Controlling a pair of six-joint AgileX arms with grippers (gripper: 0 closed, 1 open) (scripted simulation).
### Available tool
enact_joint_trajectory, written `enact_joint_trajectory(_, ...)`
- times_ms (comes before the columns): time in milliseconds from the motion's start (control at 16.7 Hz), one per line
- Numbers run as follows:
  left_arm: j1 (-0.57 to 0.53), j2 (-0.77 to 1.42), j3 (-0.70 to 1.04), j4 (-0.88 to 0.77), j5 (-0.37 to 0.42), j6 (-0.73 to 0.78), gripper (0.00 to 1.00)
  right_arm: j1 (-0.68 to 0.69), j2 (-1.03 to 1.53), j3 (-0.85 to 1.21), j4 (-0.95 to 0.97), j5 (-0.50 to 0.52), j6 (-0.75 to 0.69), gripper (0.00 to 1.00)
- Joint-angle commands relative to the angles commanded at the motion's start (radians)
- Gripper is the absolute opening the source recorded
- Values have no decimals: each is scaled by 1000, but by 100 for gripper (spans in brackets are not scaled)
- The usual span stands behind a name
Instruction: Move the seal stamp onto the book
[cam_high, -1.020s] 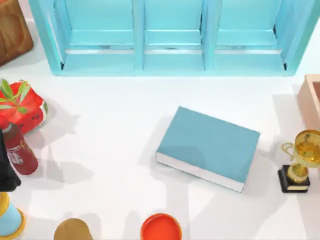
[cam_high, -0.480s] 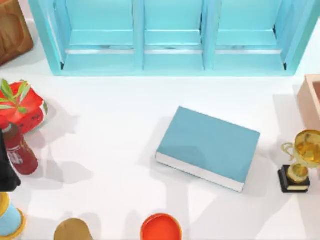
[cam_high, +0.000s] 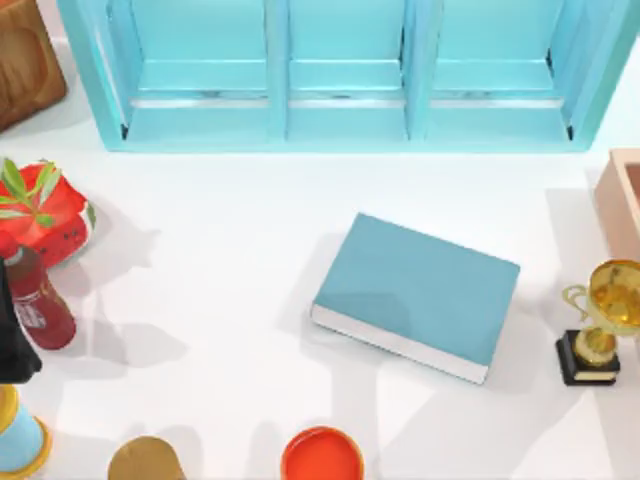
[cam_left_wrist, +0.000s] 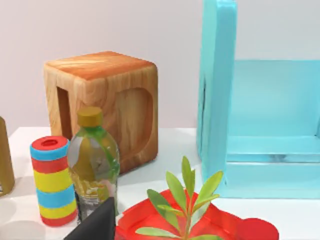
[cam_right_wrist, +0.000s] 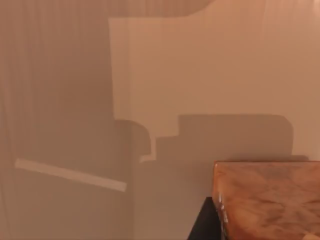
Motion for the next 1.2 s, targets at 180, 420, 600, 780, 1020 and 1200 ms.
enact_joint_trajectory(180,0,0,0,0,0,0,100,0,0,0,0,0,0,0)
enact_joint_trajectory(420,0,0,0,0,0,0,100,0,0,0,0,0,0,0)
enact_joint_trajectory(600,0,0,0,0,0,0,100,0,-2,0,0,0,1,0)
enact_joint_trajectory(780,0,0,0,0,0,0,100,11,-20,31,-36,1,23,0)
enact_joint_trajectory(1020,0,0,0,0,0,0,100,94,-79,151,-172,-5,125,0)
enact_joint_trajectory(1200,0,0,0,0,0,0,100,207,-113,246,-306,-11,233,0)
